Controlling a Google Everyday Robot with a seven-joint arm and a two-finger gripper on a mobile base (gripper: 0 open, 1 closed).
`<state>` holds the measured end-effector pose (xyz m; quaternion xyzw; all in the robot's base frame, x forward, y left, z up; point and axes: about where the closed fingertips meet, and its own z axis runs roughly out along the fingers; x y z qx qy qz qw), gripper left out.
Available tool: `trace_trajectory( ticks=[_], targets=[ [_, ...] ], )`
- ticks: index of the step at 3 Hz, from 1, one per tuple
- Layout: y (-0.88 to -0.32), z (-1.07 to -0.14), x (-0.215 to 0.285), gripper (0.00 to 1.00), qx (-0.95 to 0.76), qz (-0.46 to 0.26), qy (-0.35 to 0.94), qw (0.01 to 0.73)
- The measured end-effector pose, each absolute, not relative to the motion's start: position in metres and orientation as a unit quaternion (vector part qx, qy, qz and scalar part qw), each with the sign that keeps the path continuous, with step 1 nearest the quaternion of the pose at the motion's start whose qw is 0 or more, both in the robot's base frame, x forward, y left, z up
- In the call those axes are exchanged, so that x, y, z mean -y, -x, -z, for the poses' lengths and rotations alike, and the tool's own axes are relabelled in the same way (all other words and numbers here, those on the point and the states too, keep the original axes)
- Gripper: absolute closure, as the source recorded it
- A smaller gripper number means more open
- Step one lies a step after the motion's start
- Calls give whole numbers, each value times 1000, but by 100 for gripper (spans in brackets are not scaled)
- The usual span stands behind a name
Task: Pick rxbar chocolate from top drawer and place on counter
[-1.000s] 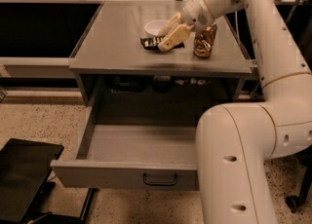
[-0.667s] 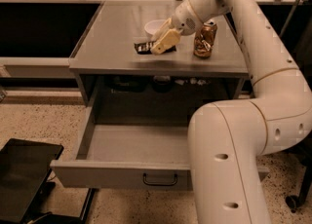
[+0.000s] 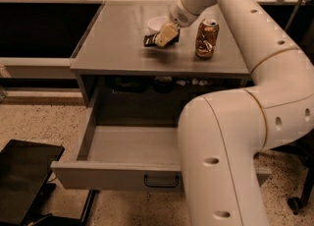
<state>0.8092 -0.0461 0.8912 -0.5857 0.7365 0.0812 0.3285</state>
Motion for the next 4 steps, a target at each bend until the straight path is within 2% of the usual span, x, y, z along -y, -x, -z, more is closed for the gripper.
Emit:
trace_trajectory(
  ticks=[1,2,4],
  targets=[
    [-829,-889,75,100,-769,12,553,321],
    [-817,-887,86,100,-783,41,535,316],
    [-768,-840,77,100,-791,-12,545,280]
  ],
)
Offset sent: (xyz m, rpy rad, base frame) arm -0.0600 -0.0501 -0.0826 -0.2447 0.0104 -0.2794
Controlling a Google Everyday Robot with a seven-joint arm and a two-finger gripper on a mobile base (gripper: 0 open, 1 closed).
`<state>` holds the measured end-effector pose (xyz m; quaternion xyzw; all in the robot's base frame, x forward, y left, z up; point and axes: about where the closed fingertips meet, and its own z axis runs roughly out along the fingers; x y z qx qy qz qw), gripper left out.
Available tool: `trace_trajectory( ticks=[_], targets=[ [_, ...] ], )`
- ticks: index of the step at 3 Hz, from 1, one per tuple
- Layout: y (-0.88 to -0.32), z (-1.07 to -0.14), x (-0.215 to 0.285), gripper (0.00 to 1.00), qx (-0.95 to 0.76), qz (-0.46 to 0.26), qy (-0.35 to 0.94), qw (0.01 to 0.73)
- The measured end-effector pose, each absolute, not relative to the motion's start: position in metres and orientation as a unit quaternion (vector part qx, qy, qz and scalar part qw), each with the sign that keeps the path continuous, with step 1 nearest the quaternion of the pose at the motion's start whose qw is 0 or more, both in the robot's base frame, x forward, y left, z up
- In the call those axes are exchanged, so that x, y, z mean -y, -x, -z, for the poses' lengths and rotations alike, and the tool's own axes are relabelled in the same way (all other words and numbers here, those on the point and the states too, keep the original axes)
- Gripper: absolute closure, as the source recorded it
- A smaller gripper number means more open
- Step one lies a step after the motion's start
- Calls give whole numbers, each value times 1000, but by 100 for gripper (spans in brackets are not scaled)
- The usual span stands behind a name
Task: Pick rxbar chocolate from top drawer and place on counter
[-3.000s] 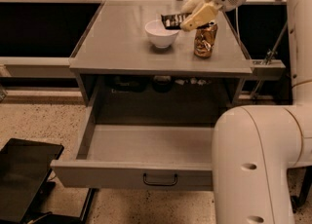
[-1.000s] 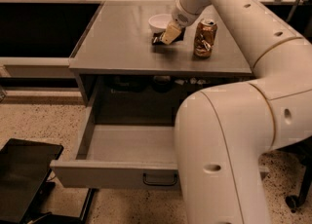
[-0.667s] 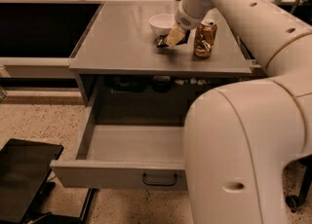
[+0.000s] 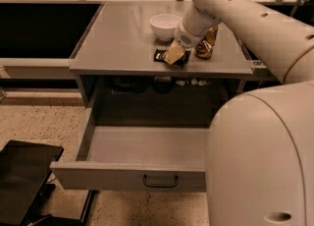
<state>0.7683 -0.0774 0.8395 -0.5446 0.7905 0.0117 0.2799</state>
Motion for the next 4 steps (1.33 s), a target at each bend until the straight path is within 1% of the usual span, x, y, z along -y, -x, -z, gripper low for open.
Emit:
trace_trajectory(
  ticks=[1,4],
  targets=[
    [-768,-839,77,81,-791,-12,545,280],
    [-768,-839,77,11,-791,-12,545,280]
  ],
)
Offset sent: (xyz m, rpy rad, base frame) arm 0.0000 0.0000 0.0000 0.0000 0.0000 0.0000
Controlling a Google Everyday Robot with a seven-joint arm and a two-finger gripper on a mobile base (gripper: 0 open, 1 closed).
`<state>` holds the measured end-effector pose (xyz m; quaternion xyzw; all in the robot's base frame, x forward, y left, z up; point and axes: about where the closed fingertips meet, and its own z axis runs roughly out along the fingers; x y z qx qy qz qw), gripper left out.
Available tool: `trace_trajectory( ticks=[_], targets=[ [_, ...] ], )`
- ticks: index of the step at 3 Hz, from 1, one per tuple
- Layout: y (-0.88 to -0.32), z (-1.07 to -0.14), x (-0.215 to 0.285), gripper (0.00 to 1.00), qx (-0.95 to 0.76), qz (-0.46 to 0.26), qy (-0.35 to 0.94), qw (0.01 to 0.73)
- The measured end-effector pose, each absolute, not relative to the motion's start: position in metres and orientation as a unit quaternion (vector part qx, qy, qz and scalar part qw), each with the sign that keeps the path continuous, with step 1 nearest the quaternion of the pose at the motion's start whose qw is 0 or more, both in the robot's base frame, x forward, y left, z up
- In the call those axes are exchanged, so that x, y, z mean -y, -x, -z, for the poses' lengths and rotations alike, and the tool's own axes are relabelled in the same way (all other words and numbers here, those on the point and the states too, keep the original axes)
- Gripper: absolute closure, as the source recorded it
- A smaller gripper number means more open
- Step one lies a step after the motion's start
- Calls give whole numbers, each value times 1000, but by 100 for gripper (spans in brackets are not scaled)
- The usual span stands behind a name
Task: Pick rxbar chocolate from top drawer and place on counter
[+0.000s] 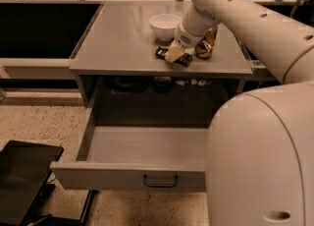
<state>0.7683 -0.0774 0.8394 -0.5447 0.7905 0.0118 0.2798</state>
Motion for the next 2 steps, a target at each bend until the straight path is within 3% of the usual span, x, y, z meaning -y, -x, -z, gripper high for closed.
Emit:
trace_trajectory(
  ticks=[1,2],
  targets=[
    [-768,-839,77,0,-791,-12,545,280],
    [-768,-839,77,0,-791,-12,545,280]
  ],
)
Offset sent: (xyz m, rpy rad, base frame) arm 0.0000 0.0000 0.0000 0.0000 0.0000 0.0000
